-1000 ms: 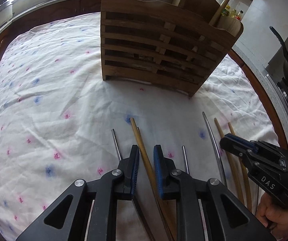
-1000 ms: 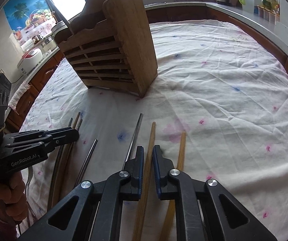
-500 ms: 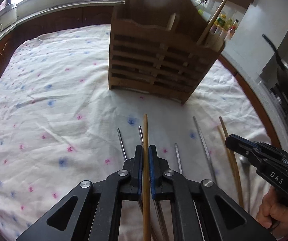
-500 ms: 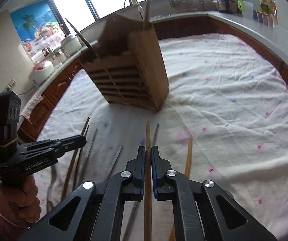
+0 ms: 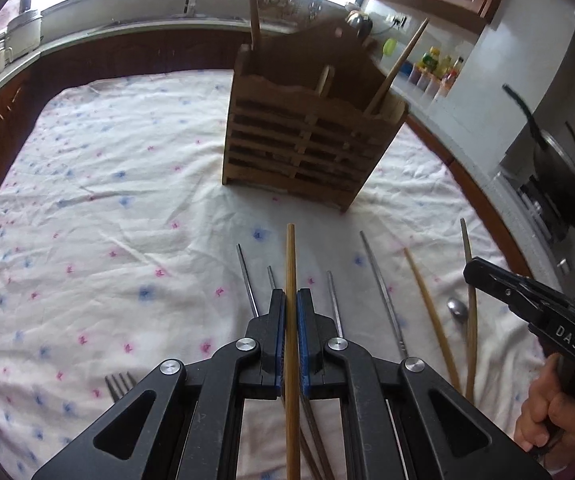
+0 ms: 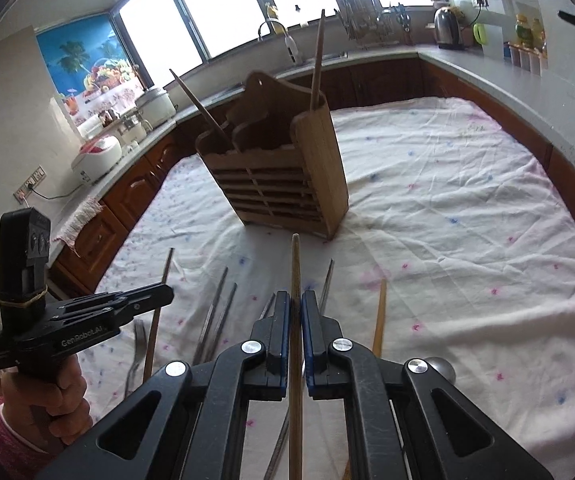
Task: Organize utensils
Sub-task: 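Lift both wooden chopsticks upright and carry them above the wooden holder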
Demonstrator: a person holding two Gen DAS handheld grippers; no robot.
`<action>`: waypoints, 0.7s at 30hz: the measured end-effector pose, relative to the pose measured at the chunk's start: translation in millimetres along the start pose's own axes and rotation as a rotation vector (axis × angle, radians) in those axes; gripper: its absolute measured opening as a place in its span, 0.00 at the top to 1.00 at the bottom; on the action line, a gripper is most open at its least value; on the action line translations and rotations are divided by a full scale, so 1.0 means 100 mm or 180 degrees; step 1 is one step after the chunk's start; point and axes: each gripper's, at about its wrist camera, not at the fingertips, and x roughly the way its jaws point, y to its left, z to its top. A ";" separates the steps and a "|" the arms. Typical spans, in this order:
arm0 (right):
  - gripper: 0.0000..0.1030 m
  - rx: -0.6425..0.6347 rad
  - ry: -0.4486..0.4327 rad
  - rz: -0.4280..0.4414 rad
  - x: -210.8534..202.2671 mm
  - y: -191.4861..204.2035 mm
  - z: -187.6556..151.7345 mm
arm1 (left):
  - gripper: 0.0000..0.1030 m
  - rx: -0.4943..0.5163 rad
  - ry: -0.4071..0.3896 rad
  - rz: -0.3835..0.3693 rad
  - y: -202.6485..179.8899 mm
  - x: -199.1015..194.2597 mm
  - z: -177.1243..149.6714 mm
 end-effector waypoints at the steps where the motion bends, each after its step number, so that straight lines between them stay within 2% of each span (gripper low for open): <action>1: 0.94 -0.0006 -0.0033 0.0006 -0.05 0.01 0.01 | 0.96 0.0004 -0.0041 -0.0003 0.00 -0.06 -0.01; 15: 0.94 -0.0095 -0.0662 0.0091 -0.81 0.25 0.21 | 0.96 0.0011 -0.0813 -0.0183 -0.02 -1.36 -0.24; 21: 0.94 -0.0120 -0.0813 0.0114 -0.96 0.30 0.26 | 0.96 0.0029 -0.1009 -0.0176 -0.03 -1.63 -0.34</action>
